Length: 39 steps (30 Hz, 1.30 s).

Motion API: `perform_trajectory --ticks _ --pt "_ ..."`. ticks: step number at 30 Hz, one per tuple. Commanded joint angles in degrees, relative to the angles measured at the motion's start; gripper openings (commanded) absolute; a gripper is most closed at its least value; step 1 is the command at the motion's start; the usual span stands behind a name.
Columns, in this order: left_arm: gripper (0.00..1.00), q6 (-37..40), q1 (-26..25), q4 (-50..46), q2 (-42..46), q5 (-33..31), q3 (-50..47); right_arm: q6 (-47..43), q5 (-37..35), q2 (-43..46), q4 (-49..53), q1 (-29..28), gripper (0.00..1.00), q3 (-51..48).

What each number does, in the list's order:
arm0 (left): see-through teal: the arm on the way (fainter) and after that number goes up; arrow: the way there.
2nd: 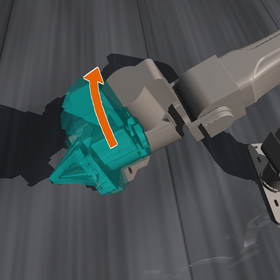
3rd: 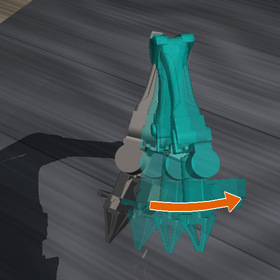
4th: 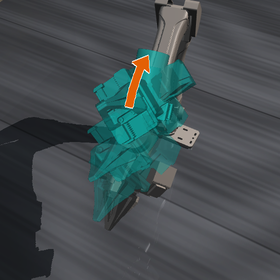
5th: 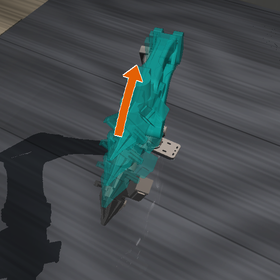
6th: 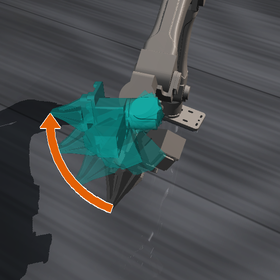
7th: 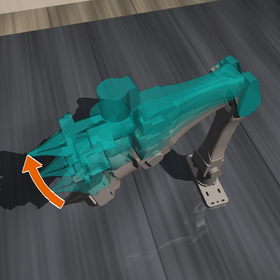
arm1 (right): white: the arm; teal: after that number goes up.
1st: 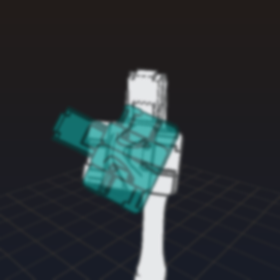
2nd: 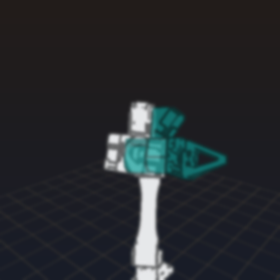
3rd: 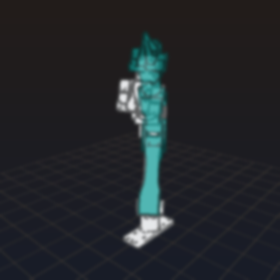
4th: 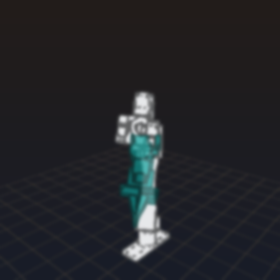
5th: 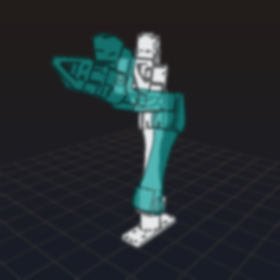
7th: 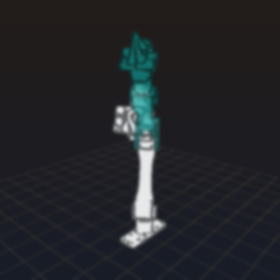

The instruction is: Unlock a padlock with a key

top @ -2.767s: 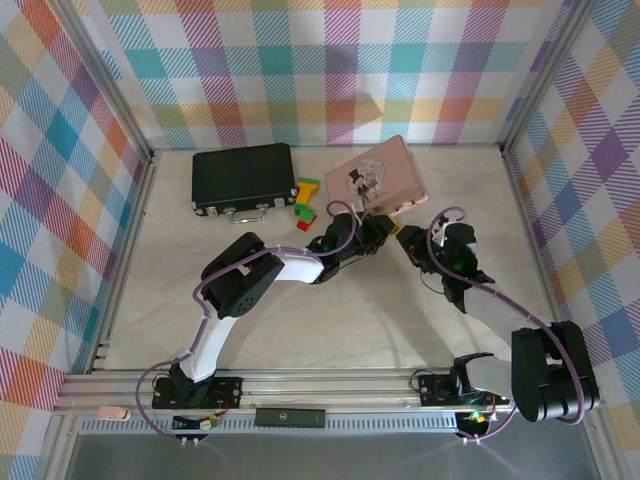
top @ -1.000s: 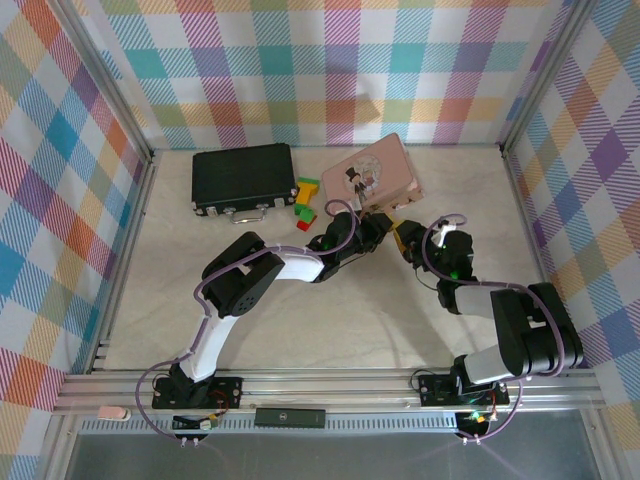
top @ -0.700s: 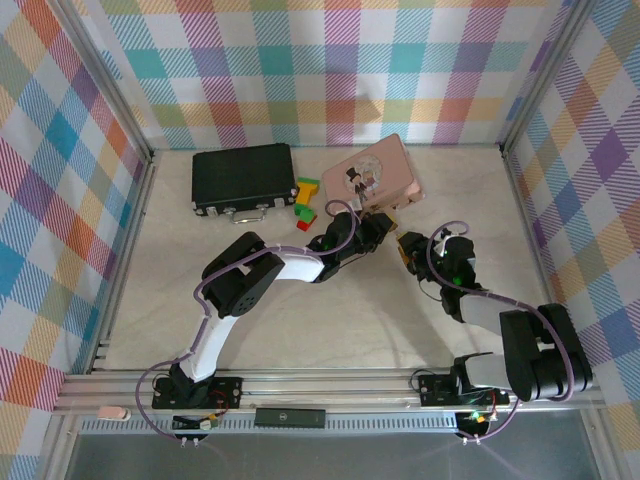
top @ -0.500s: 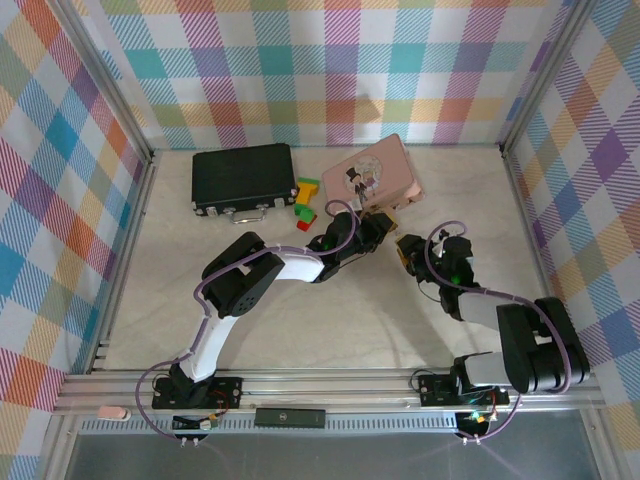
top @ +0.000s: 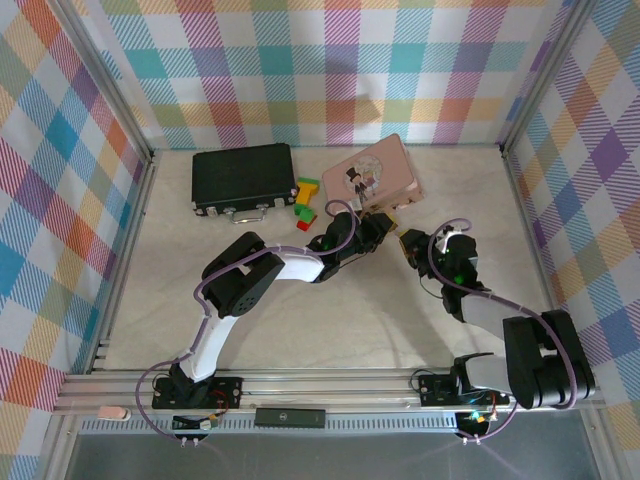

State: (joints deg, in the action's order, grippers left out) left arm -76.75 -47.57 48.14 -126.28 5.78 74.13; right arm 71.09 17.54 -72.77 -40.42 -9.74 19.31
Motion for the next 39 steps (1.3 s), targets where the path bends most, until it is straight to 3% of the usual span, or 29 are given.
perform_trajectory --ticks 1,8,20,32,39 --pt "0.00 -1.15 -0.67 3.71 1.95 0.99 -0.12 -0.89 0.74 -2.46 -0.79 0.25 0.26 1.66" --pt "0.00 -1.08 -0.60 4.15 2.38 0.73 -0.85 0.95 2.83 -7.82 -8.13 0.25 0.22 2.75" --pt "0.00 -1.26 -0.59 4.16 1.96 0.81 -0.70 -1.39 -0.25 -1.38 -2.38 0.27 0.23 1.98" --pt "0.00 -1.12 -0.70 4.24 2.37 0.97 -0.59 0.54 1.56 -7.54 -7.99 0.09 0.22 3.79" --pt "0.00 -1.33 -0.83 4.41 2.22 1.06 -0.79 0.43 1.09 -7.77 -8.27 0.09 0.16 4.90"
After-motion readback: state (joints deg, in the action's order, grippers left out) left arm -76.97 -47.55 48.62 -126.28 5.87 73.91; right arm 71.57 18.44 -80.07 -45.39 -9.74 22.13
